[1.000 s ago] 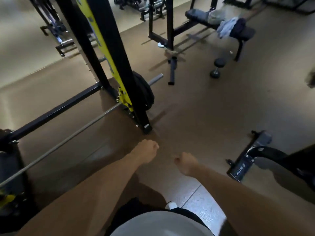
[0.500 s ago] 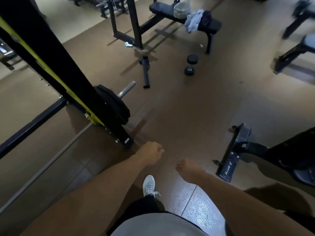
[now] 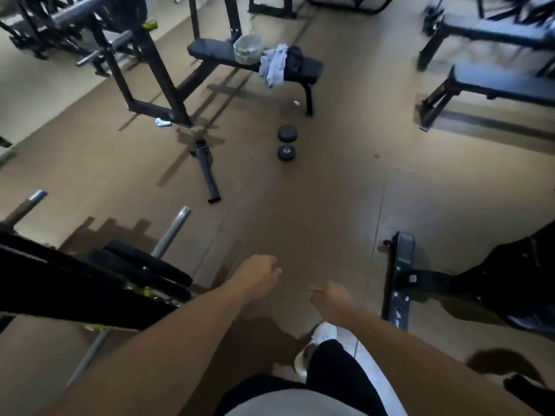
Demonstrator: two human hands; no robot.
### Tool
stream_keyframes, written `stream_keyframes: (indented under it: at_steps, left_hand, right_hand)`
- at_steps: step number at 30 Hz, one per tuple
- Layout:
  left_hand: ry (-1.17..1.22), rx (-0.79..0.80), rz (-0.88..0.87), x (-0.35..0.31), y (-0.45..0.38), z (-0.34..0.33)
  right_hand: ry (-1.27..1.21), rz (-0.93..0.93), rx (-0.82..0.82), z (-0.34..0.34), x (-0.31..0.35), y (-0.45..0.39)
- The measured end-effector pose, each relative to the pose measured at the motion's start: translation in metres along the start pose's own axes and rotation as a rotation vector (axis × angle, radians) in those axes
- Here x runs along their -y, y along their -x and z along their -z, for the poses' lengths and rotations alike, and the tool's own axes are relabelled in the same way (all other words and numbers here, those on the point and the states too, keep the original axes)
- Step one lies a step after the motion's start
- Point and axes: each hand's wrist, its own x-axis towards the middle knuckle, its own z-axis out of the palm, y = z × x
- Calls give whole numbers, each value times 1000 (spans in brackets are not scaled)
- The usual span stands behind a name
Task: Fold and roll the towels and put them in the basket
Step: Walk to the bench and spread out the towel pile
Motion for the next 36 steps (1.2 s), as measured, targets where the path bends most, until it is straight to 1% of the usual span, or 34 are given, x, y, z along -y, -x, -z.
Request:
stream_keyframes:
  at_steps: [2,5,9,11,13,16,20,23,26,30,33,36]
  left_hand:
    - [10,-1,-4,-15,-35,15]
    - [27,-41,24,-42,-91,39]
    - [102,-84,57,-84,-166,82]
    - [112,-119,51,-102,-202,102]
    - [115,-141,40,-116,-232,119]
    - [92,-131,30,-127,-266,139]
    - [66,-81,45,-121,-322,162]
    - [66,-38,75,-109,-372,183]
    - [103,-55,53,-94,-425,206]
    - [117,-30,46,-76,-493,247]
    - [106,4,52,-71,-536,284]
    - [121,18,34,-75,-575,314]
  right_hand:
    - [36,-16,-3,27,-5,-23]
    - [137,14,-4,81,-21,-70]
    - [263,149,31,170,-39,-125]
    - [276,149,9,209,-45,-147]
    - [234,119,-32,237,-48,-170]
    - [203,122,-2,262,-47,-200]
    - [260,194,65,290,-38,-245]
    - [281,151,95,317,-28,-290]
    - [297,157,111,353,-12,-333]
    - [235,64,74,404,4,-387]
    - [174,29,43,441,13,-424]
    - [54,-16,-6,475,24,-459]
